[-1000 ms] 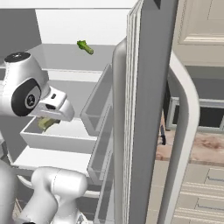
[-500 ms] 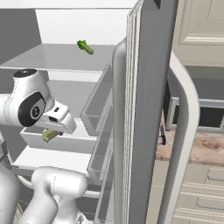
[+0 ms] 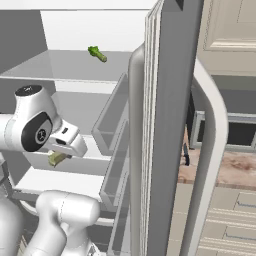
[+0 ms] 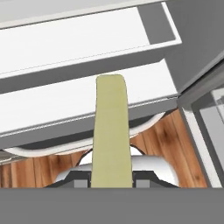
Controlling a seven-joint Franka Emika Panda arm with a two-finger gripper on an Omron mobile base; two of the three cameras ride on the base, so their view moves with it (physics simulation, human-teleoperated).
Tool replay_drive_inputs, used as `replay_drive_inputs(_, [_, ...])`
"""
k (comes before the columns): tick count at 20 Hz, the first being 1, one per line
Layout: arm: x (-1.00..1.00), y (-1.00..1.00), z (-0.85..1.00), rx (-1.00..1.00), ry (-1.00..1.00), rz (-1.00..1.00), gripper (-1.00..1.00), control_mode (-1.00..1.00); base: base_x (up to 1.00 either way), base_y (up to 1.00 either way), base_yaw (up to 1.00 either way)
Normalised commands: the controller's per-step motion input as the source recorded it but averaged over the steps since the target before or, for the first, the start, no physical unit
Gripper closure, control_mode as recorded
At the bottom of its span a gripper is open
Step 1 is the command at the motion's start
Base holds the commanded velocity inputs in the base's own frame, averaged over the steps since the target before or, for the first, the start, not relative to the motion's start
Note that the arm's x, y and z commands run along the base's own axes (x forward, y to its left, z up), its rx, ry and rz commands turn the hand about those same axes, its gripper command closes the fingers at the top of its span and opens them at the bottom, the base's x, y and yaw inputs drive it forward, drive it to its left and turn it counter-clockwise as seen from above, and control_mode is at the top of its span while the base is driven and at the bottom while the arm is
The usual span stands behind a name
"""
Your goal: Retrieve the butter from the fridge and place it on a plate on the dining table. Then retrieve the butter knife by the fridge and place it near the plate.
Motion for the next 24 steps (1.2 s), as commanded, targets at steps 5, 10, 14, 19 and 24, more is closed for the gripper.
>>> replay_drive_inputs(5, [-0.06,0.0,0.0,0.0,0.0,0.0,1.0,1.0,-0.61,0.0,0.0])
replay_drive_inputs(10, [0.0,0.0,0.0,0.0,0.0,0.0,1.0,1.0,-0.89,0.01,0.0])
replay_drive_inputs(14, [0.0,0.0,0.0,0.0,0.0,0.0,1.0,1.0,-0.82,0.14,0.0])
replay_drive_inputs(19, [0.0,0.0,0.0,0.0,0.0,0.0,1.0,1.0,-0.88,0.09,0.0])
replay_drive_inputs(24, [0.0,0.0,0.0,0.0,0.0,0.0,1.0,1.0,-0.68,0.18,0.13])
